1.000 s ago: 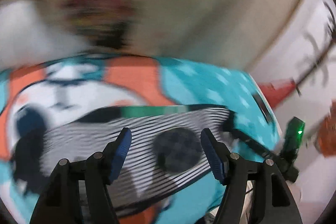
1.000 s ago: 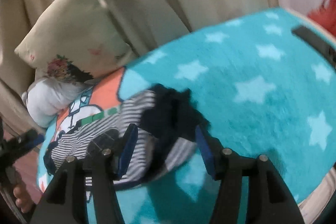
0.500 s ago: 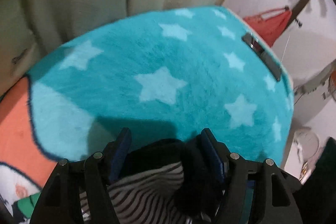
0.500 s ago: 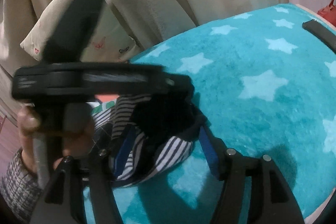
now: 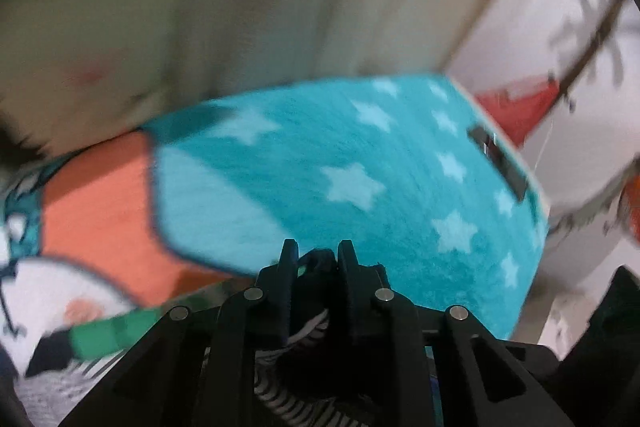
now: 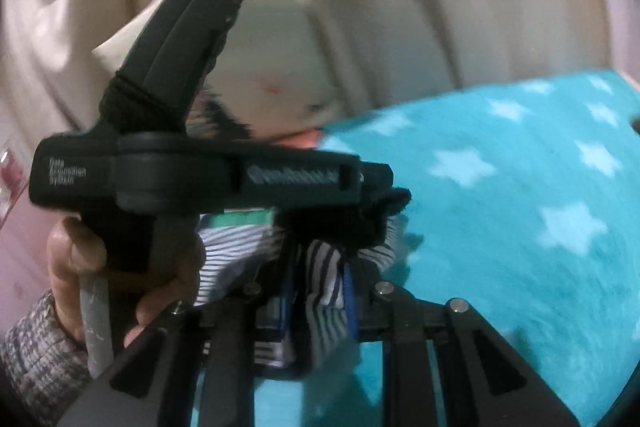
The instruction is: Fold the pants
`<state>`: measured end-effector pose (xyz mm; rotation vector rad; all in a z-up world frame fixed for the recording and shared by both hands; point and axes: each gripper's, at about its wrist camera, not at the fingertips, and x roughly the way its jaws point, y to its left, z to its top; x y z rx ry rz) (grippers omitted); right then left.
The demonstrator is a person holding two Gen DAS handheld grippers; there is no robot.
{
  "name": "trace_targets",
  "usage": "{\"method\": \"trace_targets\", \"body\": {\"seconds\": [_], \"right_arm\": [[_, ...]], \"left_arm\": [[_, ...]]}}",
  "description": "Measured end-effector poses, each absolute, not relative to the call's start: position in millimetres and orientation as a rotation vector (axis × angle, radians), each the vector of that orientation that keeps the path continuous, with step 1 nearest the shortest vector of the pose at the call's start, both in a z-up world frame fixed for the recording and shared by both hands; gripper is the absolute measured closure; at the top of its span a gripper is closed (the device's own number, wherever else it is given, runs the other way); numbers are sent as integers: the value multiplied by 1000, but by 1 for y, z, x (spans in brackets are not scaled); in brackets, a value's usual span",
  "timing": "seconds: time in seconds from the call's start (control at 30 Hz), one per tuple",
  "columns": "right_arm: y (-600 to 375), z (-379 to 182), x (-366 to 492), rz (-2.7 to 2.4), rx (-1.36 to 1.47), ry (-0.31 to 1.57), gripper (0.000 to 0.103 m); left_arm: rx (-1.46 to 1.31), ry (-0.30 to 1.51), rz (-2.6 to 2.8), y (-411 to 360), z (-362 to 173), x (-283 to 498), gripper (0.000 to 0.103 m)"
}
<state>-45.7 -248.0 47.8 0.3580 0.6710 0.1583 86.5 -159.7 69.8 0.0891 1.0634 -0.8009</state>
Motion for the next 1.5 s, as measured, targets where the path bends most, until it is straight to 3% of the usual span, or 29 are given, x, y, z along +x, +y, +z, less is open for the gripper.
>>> {"method": "trace_targets", "body": {"seconds": [0.07, 0.17, 0.2, 0.33, 0.57, 0.67, 0.7, 0.73, 0.8, 0.97, 1.07, 1.23, 1.37, 1.5], "right_arm": [[-228, 53, -40, 223, 321, 675, 81], [-190, 44, -23, 327, 265, 733, 69], [-181, 38, -18, 344, 249, 759, 60], [-150, 13, -7, 355, 183, 846, 48], [-157, 81, -39, 438, 199, 742, 44], [-167, 105, -35, 320, 209, 664, 46], [-167, 104, -28, 278, 198, 669, 62], [-165, 101, -20, 234, 187, 695, 84], [-166, 83, 7, 124, 196, 785, 99], [-182, 35, 29, 193, 524, 934, 99], [-163, 37, 15, 309, 508, 897, 99], [-128, 10, 13, 385, 445, 1030, 102], [-125, 49, -4, 416, 370, 926, 99], [-143, 92, -17, 377, 350, 777, 84]], "left_arm": [[10, 1055, -723, -121, 70, 90, 81], [-85, 1080, -604, -72, 58, 90, 74], [-123, 1094, -577, -55, 52, 88, 72], [-233, 1091, -479, 6, 44, 66, 62], [-320, 1009, -360, 84, 49, 31, 50], [-340, 990, -320, 108, 48, 24, 50], [-344, 985, -312, 112, 49, 23, 50], [-348, 977, -295, 118, 49, 21, 50], [-349, 962, -268, 132, 50, 17, 50], [-379, 950, -244, 158, 52, 8, 50], [-372, 934, -221, 165, 53, 5, 46], [-397, 934, -260, 165, 50, 2, 46], [-379, 913, -258, 171, 55, -3, 46], [-365, 875, -232, 180, 61, -6, 46]]}}
